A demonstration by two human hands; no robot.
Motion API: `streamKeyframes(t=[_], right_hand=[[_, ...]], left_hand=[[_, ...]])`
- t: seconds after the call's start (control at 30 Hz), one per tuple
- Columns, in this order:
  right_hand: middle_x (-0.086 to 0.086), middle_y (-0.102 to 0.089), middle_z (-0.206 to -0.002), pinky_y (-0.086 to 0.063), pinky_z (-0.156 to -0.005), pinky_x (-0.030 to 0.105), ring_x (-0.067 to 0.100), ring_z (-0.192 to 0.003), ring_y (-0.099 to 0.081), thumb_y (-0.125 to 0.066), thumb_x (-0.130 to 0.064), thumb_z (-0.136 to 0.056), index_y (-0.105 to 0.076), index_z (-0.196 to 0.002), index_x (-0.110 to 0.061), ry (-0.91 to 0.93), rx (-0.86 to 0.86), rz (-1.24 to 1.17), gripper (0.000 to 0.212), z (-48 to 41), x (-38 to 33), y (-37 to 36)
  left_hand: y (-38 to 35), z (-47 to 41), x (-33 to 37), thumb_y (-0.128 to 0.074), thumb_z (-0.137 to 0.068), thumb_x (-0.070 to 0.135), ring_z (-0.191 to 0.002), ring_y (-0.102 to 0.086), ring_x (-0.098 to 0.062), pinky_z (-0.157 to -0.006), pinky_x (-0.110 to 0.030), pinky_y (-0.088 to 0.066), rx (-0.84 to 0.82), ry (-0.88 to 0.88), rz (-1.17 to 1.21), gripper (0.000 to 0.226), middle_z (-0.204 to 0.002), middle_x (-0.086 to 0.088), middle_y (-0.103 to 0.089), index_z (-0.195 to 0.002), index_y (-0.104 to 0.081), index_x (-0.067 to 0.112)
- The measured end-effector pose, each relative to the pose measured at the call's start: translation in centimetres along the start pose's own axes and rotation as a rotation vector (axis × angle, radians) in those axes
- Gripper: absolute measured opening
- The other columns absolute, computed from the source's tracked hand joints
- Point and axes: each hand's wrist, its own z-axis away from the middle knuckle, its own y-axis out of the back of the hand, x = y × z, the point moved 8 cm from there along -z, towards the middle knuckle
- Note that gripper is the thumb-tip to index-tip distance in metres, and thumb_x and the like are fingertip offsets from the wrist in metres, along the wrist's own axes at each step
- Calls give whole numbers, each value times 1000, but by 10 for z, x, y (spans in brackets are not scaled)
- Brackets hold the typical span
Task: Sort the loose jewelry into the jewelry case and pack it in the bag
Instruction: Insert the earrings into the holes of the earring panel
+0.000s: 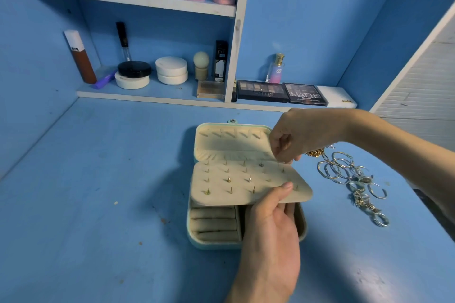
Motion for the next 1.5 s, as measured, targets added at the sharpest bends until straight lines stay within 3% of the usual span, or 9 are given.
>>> streamKeyframes(t=[0.17,0.37,0.43,0.57,0.73,0.9,1.23,1.37,1.5], right_hand=[[-5,-69,-70,-37,-49,6,4,-61,-64,-61,-19,-77,-67,-74,-18,14,-14,122,6,-4,-8,1],[-5,-66,-68,-33,-42,6,6,-59,-60,-62,-23,-78,-67,-74,-18,27,-22,200,8,-9,-9,-5],[-5,-65,-67,-33,-42,6,5,-56,-57,-62,-23,-78,-66,-73,-19,18,-26,178,8,-8,-7,-6],[-3,-68,-67,-45,-60,18,6,-61,-65,-62,-23,-79,-67,-74,-16,-49,-101,64,10,-11,-1,-8],[-10,-48,-39,-43,-54,19,3,-40,-51,-63,-16,-80,-57,-65,-8,-138,-188,60,17,-23,0,-11],[-2,-42,-49,-39,-50,21,13,-43,-47,-62,-7,-76,-48,-54,-10,-226,-214,-98,27,-26,5,-17],[4,-43,-48,-35,-45,20,14,-40,-41,-57,-3,-72,-50,-52,-6,-302,-134,-277,21,-25,12,-26],[3,-43,-48,-36,-44,21,14,-40,-42,-58,-7,-74,-51,-56,-6,-313,-101,-248,20,-20,12,-25],[0,-41,-51,-37,-42,16,13,-41,-48,-63,-16,-78,-52,-60,-10,-315,-69,-165,22,-7,15,-14]], left_hand=[[1,-2,-1,-60,-67,2,-95,-63,-15,-88,-27,-46,13,-13,11,48,-115,-9,-70,-113,-66,11],[1,-1,0,-59,-67,1,-93,-65,-14,-87,-26,-47,12,-14,24,46,-113,-7,-71,-111,-67,12],[0,0,1,-59,-68,1,-92,-65,-14,-88,-27,-47,3,-17,19,43,-111,-6,-71,-108,-68,13],[-3,2,2,-58,-69,1,-92,-66,-12,-86,-26,-47,-39,-35,-8,39,-107,-5,-72,-104,-69,14],[2,-1,0,-60,-68,0,-92,-63,-15,-88,-26,-46,-2,-12,13,46,-107,-7,-71,-113,-66,9],[0,-1,3,-59,-68,0,-92,-62,-14,-79,-22,-50,-31,-40,9,45,-105,-7,-71,-111,-67,10],[-4,-3,3,-59,-66,-1,-91,-63,-15,-86,-25,-47,-64,-58,18,30,-100,-6,-72,-87,-76,13],[-2,-4,2,-60,-71,0,-97,-61,-16,-91,-28,-44,-67,-78,-13,37,-105,-7,-70,-106,-68,11],[-3,-3,3,-68,-77,3,-111,-58,-16,-103,-33,-39,-113,-109,-68,50,-123,-7,-65,-125,-60,13]])
